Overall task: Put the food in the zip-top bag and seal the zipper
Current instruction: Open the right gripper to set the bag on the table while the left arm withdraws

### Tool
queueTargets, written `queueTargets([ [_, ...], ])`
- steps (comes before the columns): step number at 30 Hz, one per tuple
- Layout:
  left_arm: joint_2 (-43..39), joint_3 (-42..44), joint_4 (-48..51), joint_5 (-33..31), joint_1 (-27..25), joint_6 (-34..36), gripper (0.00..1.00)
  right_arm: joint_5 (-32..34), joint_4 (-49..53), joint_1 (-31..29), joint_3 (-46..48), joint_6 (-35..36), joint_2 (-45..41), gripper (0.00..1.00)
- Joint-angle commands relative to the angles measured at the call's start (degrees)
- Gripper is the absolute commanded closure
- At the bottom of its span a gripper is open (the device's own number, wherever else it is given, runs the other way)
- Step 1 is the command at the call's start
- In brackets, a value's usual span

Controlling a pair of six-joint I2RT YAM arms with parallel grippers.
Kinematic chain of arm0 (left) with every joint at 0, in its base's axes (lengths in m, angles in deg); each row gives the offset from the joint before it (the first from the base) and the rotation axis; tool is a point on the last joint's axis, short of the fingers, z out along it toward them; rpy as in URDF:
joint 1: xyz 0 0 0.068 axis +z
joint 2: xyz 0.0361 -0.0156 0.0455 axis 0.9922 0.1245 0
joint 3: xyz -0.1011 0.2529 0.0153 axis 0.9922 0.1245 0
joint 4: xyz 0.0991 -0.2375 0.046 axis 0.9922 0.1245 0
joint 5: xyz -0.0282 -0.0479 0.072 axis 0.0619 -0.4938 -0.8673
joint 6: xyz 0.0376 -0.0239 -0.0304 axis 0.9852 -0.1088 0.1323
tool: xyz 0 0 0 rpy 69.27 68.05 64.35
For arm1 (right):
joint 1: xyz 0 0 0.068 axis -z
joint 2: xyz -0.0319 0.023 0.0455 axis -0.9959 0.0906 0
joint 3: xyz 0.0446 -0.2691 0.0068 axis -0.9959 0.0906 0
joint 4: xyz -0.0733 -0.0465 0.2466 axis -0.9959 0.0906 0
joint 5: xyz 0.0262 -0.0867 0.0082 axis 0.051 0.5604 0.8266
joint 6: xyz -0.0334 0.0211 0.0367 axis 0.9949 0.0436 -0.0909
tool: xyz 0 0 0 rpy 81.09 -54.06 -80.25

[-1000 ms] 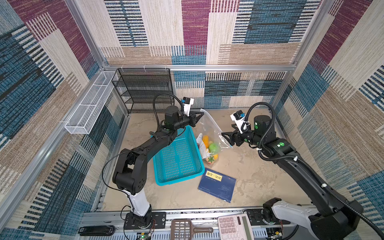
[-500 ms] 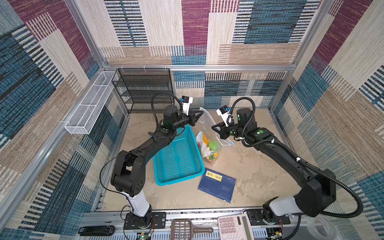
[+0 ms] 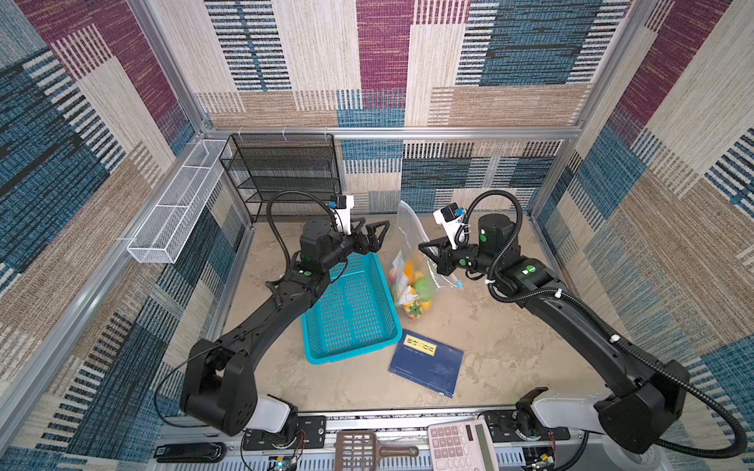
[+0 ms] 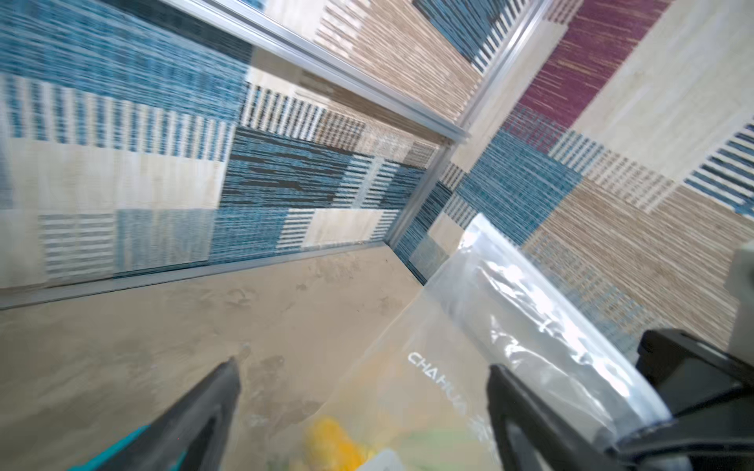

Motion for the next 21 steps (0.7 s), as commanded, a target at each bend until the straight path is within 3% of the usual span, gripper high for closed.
queueTargets([
  [1,-5.01,3.97,7.03,-12.03,0.13,0.05,0.01,2.25,-2.25,1.76,1.85,0.05,-0.37,1.00],
  [5,-11.65,10.08,12.21,-18.30,0.39,1.16,0.01,2.34,-4.29,6.30,4.25,-0.08,0.25,1.00],
  [12,-19.65,16.53,19.80,-23.80,1.50,2.17,0.01,5.08,-7.22,13.84,7.23,-0.18,1.87,1.00],
  [21,-21.26,20.79,20.67,-24.61,4.89,-0.30,0.01,12.55,-12.30,22.82,12.23,0.21,7.48,1.00],
])
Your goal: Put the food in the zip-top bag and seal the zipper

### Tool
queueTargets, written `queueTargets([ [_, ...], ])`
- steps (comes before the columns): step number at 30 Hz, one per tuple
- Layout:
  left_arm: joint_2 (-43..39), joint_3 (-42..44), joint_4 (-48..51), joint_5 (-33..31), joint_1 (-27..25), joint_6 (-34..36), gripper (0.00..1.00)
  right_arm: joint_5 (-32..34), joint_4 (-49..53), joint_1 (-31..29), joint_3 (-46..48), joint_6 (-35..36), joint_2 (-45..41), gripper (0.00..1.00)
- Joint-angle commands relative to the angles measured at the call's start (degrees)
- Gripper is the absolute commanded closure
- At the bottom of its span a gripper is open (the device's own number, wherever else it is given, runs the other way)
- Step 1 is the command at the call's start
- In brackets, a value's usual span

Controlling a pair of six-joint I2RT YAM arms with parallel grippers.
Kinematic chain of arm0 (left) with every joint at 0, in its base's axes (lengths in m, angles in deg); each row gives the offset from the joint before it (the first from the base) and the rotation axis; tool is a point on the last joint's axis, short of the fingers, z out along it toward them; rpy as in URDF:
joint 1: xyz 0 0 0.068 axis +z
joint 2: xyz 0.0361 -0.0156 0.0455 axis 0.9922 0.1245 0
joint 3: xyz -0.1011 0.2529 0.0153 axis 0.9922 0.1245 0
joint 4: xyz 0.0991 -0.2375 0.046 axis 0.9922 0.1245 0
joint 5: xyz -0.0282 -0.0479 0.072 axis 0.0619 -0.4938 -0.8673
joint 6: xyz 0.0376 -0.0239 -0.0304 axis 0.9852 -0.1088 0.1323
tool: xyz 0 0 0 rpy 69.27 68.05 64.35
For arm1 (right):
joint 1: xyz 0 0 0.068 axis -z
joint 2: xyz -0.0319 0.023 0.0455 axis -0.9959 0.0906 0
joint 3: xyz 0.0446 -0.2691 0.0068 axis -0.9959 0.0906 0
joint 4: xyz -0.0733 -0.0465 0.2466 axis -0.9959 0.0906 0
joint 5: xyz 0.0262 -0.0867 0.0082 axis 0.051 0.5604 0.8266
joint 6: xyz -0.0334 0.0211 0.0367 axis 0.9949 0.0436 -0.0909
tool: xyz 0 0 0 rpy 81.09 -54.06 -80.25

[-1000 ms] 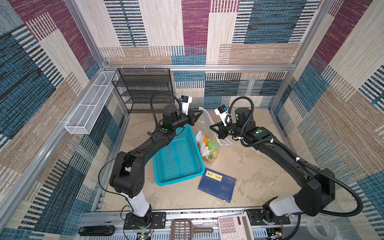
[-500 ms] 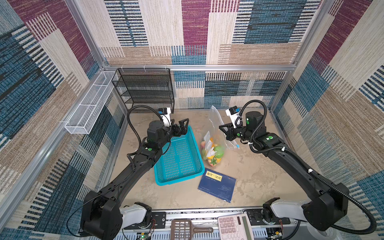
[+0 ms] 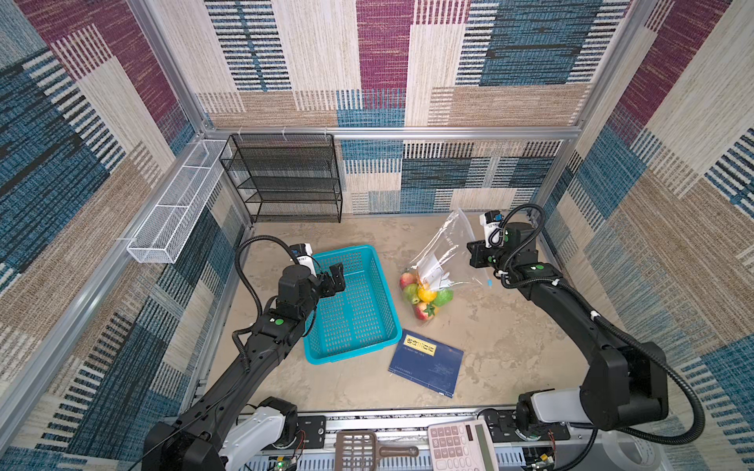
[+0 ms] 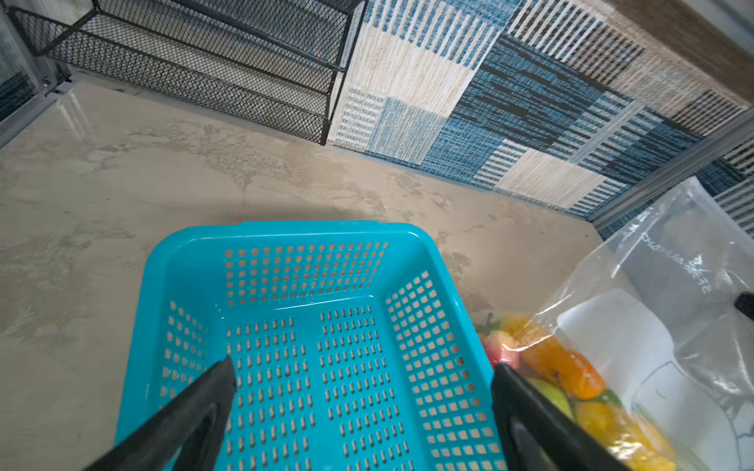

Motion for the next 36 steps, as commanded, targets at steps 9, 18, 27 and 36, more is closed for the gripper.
queueTargets([
  [9,-0.32,0.90,1.04,0.95,3.04,-1.56,0.01,10.13,-8.76,7.34,3.59,1.89,9.57,1.00],
  [18,-2.60,1.92,3.50,1.21,5.00,-4.39,0.01,10.94,-8.88,10.20,0.55,0.84,17.54,0.77],
  [27,-4.35,2.82,12.84,-0.86,9.04,-6.56,0.01,19.62,-2.40,10.22,-6.59,0.14,13.06,0.20],
  [36,-2.19,6.60,10.58,-2.63,11.58,-9.19,0.01,15.98,-9.93,10.22,8.28,-2.99,-2.14,0.01],
])
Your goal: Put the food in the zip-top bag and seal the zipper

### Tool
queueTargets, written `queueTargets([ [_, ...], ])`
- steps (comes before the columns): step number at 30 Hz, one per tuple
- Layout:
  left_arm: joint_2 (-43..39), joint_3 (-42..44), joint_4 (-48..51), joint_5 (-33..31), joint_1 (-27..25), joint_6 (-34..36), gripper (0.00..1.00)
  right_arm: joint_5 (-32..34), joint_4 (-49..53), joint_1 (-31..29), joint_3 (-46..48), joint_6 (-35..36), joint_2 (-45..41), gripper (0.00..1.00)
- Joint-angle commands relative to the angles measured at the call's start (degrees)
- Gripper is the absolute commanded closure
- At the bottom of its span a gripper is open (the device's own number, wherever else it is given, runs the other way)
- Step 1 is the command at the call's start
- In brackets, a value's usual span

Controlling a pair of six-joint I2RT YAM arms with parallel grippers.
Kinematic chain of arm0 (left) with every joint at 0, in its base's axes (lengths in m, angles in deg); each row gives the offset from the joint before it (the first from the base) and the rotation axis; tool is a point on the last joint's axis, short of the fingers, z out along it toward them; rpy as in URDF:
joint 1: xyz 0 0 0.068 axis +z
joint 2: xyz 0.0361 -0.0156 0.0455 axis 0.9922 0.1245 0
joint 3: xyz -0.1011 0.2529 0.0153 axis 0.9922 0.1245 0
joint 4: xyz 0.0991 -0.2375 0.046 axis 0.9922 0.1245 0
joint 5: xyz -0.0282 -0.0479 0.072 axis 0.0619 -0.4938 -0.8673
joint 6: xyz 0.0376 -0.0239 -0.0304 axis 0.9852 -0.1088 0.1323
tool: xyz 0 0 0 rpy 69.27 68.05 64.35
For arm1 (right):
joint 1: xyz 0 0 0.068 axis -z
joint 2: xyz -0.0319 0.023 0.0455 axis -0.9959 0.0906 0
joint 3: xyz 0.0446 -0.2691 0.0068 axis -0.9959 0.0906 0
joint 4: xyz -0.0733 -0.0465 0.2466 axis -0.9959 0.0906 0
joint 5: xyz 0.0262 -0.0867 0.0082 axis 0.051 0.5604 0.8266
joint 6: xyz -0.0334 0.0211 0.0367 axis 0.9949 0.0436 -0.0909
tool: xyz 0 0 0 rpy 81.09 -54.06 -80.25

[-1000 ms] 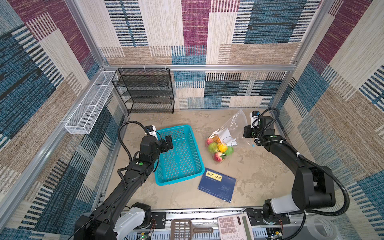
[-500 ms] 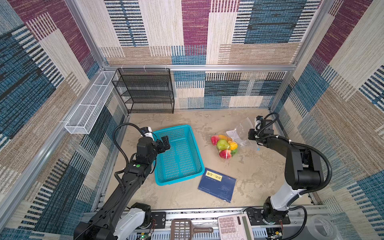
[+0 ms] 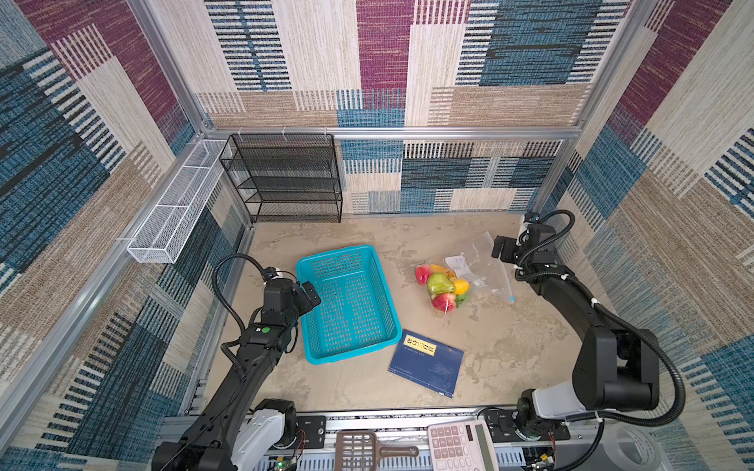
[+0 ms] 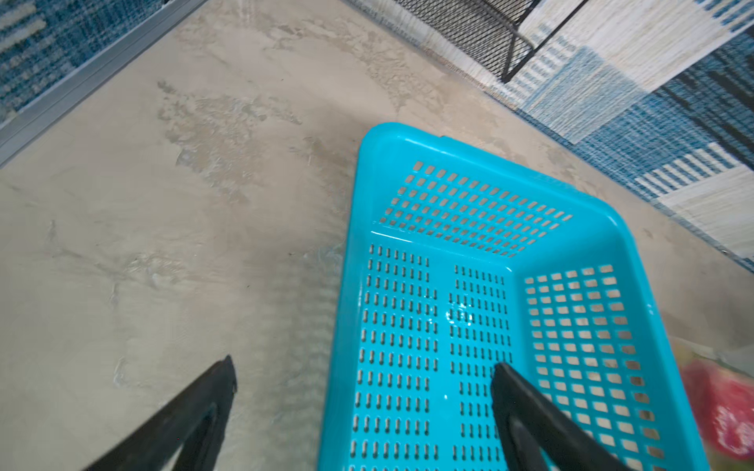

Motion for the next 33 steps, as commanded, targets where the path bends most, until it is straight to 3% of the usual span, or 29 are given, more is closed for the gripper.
queueTargets([
  [1,1.52,0.29,-1.45,0.34,0.20,-1.27,0.01,-2.00,-6.49,0.01,6.48,-2.46,-4.43,0.01],
  [9,7.17,0.37,-11.80,14.63,-0.06,-1.11,0.01,-9.29,-31.03,-0.15,25.75,-1.62,-8.65,0.01],
  [21,15.39,-2.18,-22.47,20.38,-3.06,-3.12,0.01,-8.29,-58.09,-4.78,36.60,3.91,-1.50,0.01],
  [24,14.41,-4.45,-15.86,15.53,-2.73,0.23,0.01,-3.40,-59.41,-7.81,35.41,9.63,0.73,0.01],
  [28,11.11,-4.28,-9.51,2.20,-1.41,4.54,0.01,-0.04,-68.74,-8.78,38.46,12.57,2.81,0.01],
  [33,7.56,2.82,-15.61,-11.77,-0.26,10.04,0.01,0.33,-69.89,-8.52,38.77,12.06,3.14,0.01],
])
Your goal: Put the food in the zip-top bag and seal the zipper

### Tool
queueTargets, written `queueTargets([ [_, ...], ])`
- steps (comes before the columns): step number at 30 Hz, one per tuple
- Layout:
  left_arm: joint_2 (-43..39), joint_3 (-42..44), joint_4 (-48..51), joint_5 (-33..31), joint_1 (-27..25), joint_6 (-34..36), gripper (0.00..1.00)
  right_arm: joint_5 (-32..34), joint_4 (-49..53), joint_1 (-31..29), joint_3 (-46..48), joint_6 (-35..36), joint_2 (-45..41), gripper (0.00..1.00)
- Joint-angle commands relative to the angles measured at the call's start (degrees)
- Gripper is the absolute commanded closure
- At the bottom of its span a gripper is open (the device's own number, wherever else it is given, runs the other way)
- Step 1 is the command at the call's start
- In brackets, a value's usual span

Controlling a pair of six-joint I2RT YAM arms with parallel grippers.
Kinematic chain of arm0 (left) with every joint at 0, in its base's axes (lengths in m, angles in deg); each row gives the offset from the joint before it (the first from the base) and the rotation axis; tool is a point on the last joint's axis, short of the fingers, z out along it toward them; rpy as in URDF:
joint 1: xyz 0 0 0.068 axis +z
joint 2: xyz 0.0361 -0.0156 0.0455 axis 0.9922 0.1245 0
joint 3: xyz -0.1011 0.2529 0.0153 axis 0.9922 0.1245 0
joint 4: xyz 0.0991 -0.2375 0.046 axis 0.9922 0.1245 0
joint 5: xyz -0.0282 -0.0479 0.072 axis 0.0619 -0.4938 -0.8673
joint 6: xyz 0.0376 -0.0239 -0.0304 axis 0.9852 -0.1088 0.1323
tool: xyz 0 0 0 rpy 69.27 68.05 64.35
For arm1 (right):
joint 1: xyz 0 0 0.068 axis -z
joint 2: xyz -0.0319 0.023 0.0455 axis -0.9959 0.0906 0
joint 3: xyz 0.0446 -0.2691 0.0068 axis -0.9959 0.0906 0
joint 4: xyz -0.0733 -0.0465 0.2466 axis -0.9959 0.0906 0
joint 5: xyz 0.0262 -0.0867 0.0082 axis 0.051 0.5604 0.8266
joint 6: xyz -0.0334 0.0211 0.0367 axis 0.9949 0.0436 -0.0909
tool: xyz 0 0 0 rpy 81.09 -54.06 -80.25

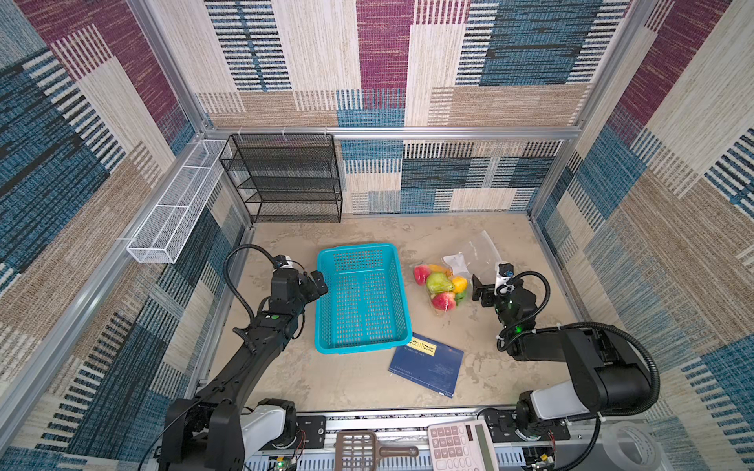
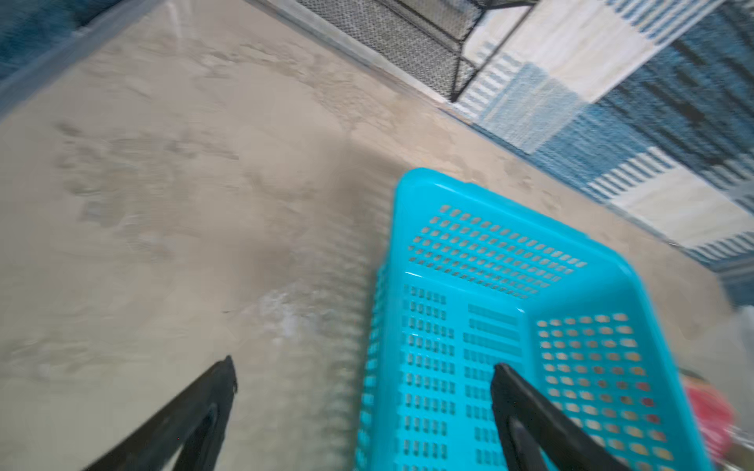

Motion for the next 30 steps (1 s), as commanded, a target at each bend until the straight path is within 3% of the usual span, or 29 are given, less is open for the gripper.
queueTargets([
  [1,-0.56,3.91,-4.23,-13.85,0.57,6.51,0.01,1.41,-5.87,0.22,0.26,0.92,0.06,0.01],
  [2,-0.73,3.58,-2.64,-14.17,1.77,5.25,0.00,0.62,-5.92,0.54,0.32,0.76,0.15,0.01],
  [7,0.89,5.44,-10.13,-16.77,2.09,14.21,0.03,-4.56,-9.41,4.26,1.65,-2.13,1.78,0.01],
  [10,3.66,10.09,-20.45,-17.55,2.14,17.44,0.03,-4.88,-15.03,5.28,3.83,-3.22,4.01,0.01],
  [13,8.32,15.27,-37.96,-14.43,2.17,21.12,0.04,-4.72,-13.52,5.28,3.29,-3.28,3.66,0.01],
  [14,10.11,14.64,-39.65,-13.03,1.87,23.28,0.04,-3.99,-14.24,5.26,3.43,-3.53,3.97,0.01],
  [16,10.70,11.40,-34.01,-8.33,1.67,25.58,0.06,-3.80,-14.03,5.28,3.47,-3.61,3.75,0.01],
  [20,13.20,12.36,-39.61,-5.30,1.46,30.46,0.06,-3.76,-14.14,5.28,3.57,-3.63,3.73,0.01],
  [25,27.42,21.42,-73.03,-4.32,1.56,33.10,0.02,-3.87,-14.10,5.28,3.50,-3.65,3.76,0.01],
  [28,22.38,21.73,-65.00,-3.14,1.56,31.40,0.01,-3.84,-14.19,5.28,3.51,-3.64,3.79,0.01],
  [30,24.35,20.56,-66.31,-1.80,1.69,32.86,0.01,-3.86,-14.10,5.28,3.50,-3.63,3.79,0.01],
])
